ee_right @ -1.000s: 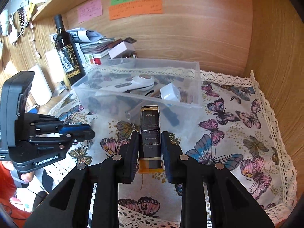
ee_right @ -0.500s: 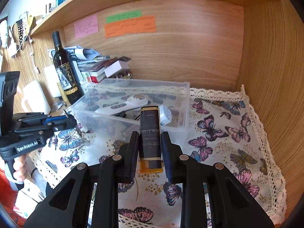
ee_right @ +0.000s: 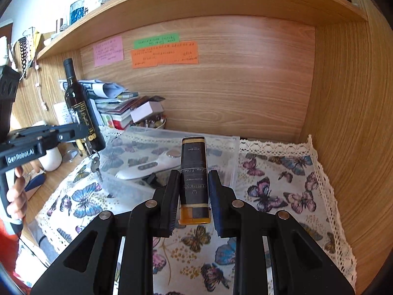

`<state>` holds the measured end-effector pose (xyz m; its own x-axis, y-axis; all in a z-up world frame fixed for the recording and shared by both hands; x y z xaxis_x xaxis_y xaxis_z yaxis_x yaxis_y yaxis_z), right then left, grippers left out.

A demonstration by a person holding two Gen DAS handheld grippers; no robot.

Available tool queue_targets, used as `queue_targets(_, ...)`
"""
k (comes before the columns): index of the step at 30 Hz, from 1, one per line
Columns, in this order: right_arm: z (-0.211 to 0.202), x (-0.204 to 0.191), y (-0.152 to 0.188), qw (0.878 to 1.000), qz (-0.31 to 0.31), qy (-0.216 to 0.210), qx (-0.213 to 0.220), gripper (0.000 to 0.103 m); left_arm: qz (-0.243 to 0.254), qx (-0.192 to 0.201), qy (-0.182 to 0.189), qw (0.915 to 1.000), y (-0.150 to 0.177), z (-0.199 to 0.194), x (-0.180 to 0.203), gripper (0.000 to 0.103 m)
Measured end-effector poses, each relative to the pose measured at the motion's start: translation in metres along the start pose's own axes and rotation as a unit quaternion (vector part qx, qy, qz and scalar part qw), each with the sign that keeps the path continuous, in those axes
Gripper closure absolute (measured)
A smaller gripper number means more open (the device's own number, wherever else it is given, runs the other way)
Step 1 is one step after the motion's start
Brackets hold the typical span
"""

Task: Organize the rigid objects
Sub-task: 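Lower the keys into the box with the left tool while the right lowers the bottle in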

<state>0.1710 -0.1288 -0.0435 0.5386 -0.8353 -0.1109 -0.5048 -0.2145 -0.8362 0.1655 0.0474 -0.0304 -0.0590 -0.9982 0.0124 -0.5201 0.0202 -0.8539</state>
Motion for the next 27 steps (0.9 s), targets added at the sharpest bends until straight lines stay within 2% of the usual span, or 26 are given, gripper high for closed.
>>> queue_targets(6,0.012,0.003,-0.009,1.0,0.001,-0.006,0.001,0.081,-0.002,0.013,0.015,0.9998,-0.024,0.009,0.004,0.094)
queue_targets(11,0.03,0.003,-0.012,1.0,-0.002,-0.014,-0.01,0.081,0.004,0.012,0.028,0.9995,-0.031,0.023,0.013,0.094)
queue_targets(19,0.071,0.002,-0.001,0.998,-0.006,-0.026,-0.059,0.081,0.007,-0.044,0.041,0.9982,-0.008,0.063,0.021,0.094)
queue_targets(27,0.1,0.003,0.009,0.995,-0.004,-0.031,-0.096,0.081,-0.007,-0.104,0.051,0.9932,0.02,0.093,0.014,0.094)
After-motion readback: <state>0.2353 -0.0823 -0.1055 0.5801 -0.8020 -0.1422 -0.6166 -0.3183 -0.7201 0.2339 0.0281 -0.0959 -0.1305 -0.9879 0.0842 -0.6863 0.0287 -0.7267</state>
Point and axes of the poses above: each gripper's, at about its wrist camera, not at the fingertips, and z roughly the way its jaws point, x to its right, y to its underside, the point moved 5 cm from there along z, roughly the way its jaws point, and after that the axes turned 9 degrees about -y, right-handed, at the moved point
